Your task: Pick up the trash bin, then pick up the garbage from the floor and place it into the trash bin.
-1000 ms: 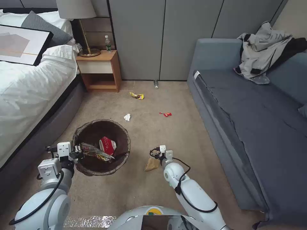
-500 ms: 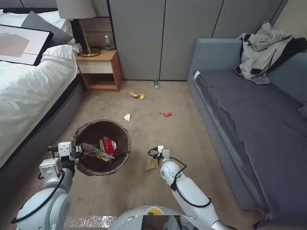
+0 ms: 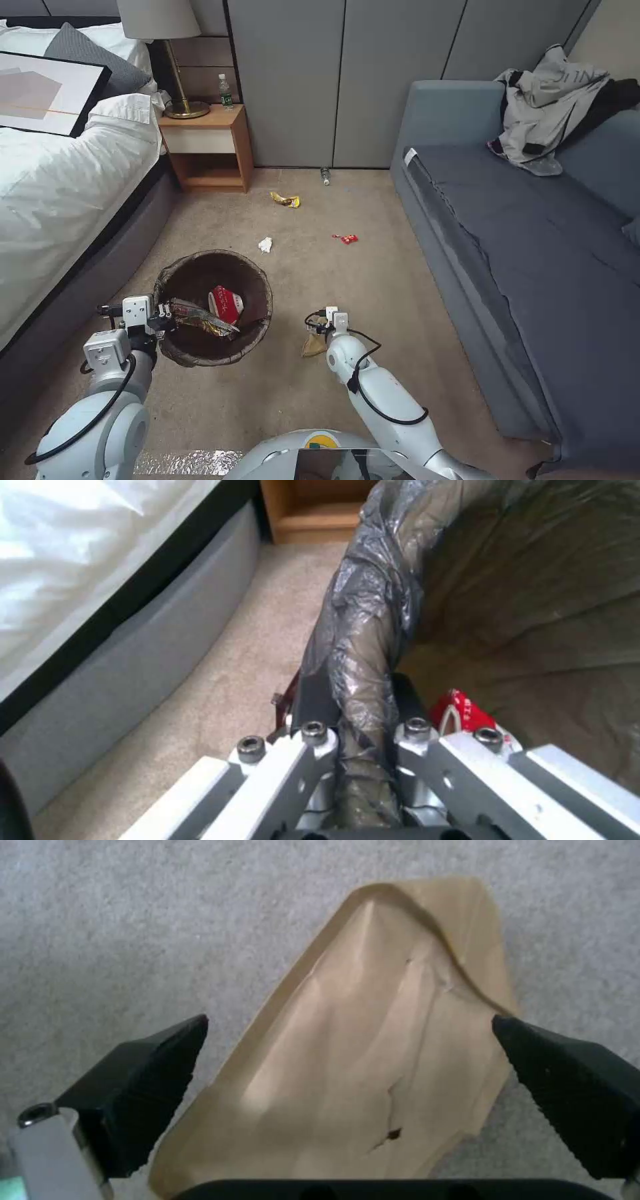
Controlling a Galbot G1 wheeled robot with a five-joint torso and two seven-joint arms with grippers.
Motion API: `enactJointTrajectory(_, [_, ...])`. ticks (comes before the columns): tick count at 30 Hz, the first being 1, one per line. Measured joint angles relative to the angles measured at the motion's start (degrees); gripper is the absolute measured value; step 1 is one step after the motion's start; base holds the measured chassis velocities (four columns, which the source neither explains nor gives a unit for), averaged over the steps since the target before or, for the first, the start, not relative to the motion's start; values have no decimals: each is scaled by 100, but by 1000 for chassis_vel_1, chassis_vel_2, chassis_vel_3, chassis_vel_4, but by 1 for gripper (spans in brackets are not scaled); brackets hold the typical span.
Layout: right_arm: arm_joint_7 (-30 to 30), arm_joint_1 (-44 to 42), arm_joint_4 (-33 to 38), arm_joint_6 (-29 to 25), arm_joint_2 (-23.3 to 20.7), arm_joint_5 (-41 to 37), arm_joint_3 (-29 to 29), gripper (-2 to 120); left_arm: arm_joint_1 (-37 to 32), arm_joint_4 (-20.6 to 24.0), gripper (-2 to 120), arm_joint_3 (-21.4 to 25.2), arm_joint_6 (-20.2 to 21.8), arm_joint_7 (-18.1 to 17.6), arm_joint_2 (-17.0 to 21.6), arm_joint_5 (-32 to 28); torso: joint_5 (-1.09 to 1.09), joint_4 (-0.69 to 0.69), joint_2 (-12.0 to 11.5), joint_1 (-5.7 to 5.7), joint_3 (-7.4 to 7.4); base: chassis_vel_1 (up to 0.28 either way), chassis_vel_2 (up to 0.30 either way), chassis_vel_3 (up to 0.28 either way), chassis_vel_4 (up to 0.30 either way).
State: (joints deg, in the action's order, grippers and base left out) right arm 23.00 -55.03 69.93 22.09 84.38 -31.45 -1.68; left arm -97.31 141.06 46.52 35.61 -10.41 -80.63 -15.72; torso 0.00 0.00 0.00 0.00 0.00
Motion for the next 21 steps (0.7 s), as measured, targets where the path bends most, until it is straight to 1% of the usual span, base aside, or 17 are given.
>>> enactJointTrajectory(9, [40,39,-112,21,76,-129,18,100,11,-29,3,1,-10,2,1,3,0,0,0,0,0,0,0,0,0])
enactJointTrajectory(11, [56,38,-122,21,89,-153,31,92,14,-38,3,0,-12,2,3,3,0,0,0,0,0,0,0,0,0])
enactJointTrajectory(12, [56,38,-122,21,89,-153,31,92,14,-38,3,0,-12,2,3,3,0,0,0,0,0,0,0,0,0])
enactJointTrajectory(14, [67,27,-122,17,92,-158,35,86,16,-40,3,-2,-13,2,3,3,0,0,0,0,0,0,0,0,0])
enactJointTrajectory(15, [66,15,-117,11,93,-161,37,78,16,-41,3,-9,-13,2,3,4,1,1,0,0,0,0,0,0,0])
enactJointTrajectory(16, [66,15,-117,11,93,-161,37,78,16,-41,3,-9,-13,2,3,4,1,1,0,0,0,0,0,0,0])
enactJointTrajectory(18, [61,0,-109,-2,86,-161,41,71,17,-42,3,-18,-14,4,6,7,1,1,0,0,0,0,0,0,0])
enactJointTrajectory(20, [50,-19,-104,-8,80,-168,53,60,19,-44,3,-41,-14,8,7,10,1,0,0,0,0,0,0,0,0])
enactJointTrajectory(21, [50,-19,-104,-8,80,-168,53,60,19,-44,3,-41,-14,8,7,10,1,0,0,0,0,0,0,0,0])
